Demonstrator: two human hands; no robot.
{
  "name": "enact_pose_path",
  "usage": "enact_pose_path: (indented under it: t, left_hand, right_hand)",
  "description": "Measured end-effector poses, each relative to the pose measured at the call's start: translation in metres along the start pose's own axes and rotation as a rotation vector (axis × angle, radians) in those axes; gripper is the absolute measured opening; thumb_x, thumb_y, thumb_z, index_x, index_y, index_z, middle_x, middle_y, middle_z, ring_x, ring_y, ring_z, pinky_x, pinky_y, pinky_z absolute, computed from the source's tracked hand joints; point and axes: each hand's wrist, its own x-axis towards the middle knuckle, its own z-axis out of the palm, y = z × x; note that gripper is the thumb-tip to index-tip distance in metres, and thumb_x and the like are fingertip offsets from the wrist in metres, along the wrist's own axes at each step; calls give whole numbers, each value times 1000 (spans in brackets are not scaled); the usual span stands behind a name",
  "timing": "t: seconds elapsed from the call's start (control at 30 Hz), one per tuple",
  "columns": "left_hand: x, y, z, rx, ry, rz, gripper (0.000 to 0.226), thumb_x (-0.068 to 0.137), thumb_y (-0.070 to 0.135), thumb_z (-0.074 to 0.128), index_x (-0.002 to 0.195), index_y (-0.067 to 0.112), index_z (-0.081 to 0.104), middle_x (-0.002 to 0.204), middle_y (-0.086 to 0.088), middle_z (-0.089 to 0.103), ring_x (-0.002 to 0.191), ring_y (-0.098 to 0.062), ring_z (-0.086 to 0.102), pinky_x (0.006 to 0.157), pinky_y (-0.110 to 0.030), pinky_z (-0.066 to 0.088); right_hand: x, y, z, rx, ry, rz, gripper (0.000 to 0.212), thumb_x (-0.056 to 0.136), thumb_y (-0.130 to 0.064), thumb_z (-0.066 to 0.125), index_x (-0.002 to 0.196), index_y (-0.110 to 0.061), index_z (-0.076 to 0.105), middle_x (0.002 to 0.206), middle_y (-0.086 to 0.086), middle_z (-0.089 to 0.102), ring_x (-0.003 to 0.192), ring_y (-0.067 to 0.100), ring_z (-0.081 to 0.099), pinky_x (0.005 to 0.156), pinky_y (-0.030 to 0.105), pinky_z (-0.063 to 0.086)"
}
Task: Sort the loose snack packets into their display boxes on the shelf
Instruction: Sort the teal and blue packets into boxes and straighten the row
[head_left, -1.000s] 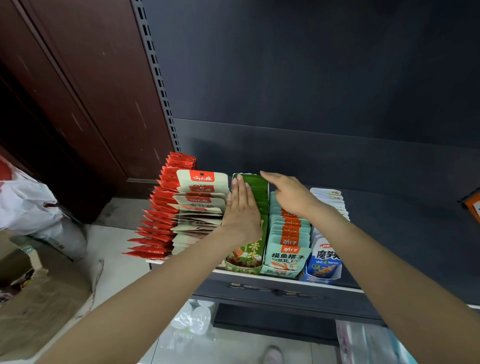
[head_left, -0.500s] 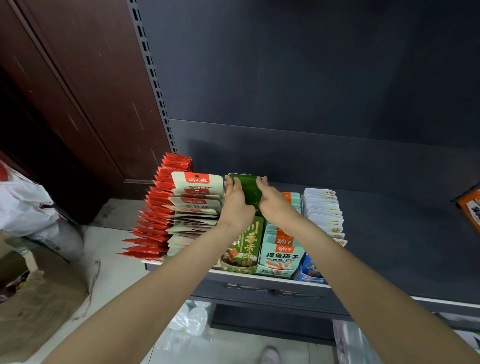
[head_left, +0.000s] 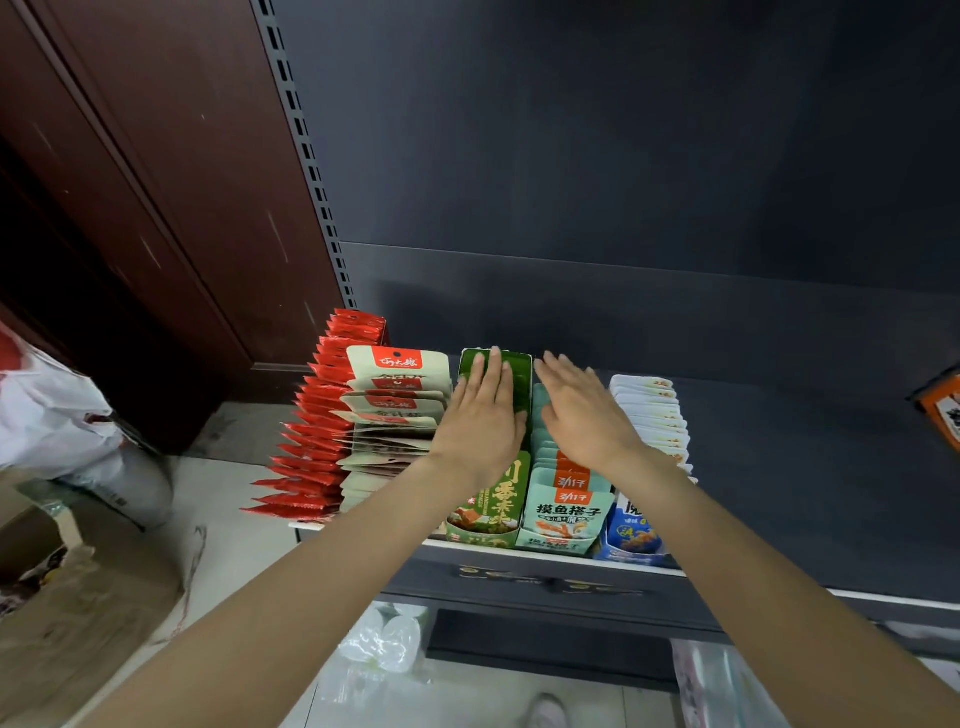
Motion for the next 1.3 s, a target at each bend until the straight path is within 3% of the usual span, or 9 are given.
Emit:
enact_pose_path:
  t: [0.27,0.43,0.6,0.77,0.9,1.13,1.3]
  left_hand:
    - [15,3,18,170,109,-53,60,102,41,14,150,9,-3,158,-8,-11,146,-24,-9,118,-38,3]
    - [18,3,-1,78,156,-25,50,101,30,35,145,10,24,156,-7,18,144,-24,15,114,-37,20]
    - [26,-1,-28,188,65,63,65,85,1,60,141,6,29,144,-12,37,132,-27,34,108,-35,35]
    - [24,-11,-45,503,42,226,68,91,4,53,148,5,16,157,-15,9,145,-26,12,116,-33,19]
    - [12,-16,-29,558,-6,233,59,98,16,45,148,3,17,156,-15,16,144,-26,19,116,-36,22]
    - [0,-12,-8,718,-100,171,63,103,34,18,146,-6,-5,155,-24,-2,145,-33,1,118,-41,2]
    - [6,-4,-11,702,-136,135,62,103,31,26,147,-4,0,156,-22,1,146,-31,3,118,-40,4]
  right_hand:
    - [-4,6,10,-9,-71,-20,58,101,-31,29,151,-11,7,159,4,4,146,14,1,117,31,-3]
    - [-8,4,8,-14,-100,-55,102,83,-63,52,150,-9,-2,159,5,0,146,17,-5,116,33,-10]
    - [-1,-5,16,-42,-22,-8,121,72,-64,64,149,-6,-9,159,9,0,146,21,-3,116,36,-9]
    - [7,-14,19,-14,-26,-28,120,72,-48,74,150,-16,-11,158,3,-16,146,20,-6,116,34,-8]
    - [11,-13,18,35,-57,-18,118,70,-44,78,151,-17,-3,157,-1,-14,146,21,5,118,34,-1]
    - [8,-8,15,0,-49,-35,119,70,-50,76,151,-17,-5,158,-4,-14,146,20,2,117,35,-4]
    - [9,-5,14,23,-61,-48,118,70,-48,76,151,-16,-4,158,-4,-15,146,19,1,118,37,-2]
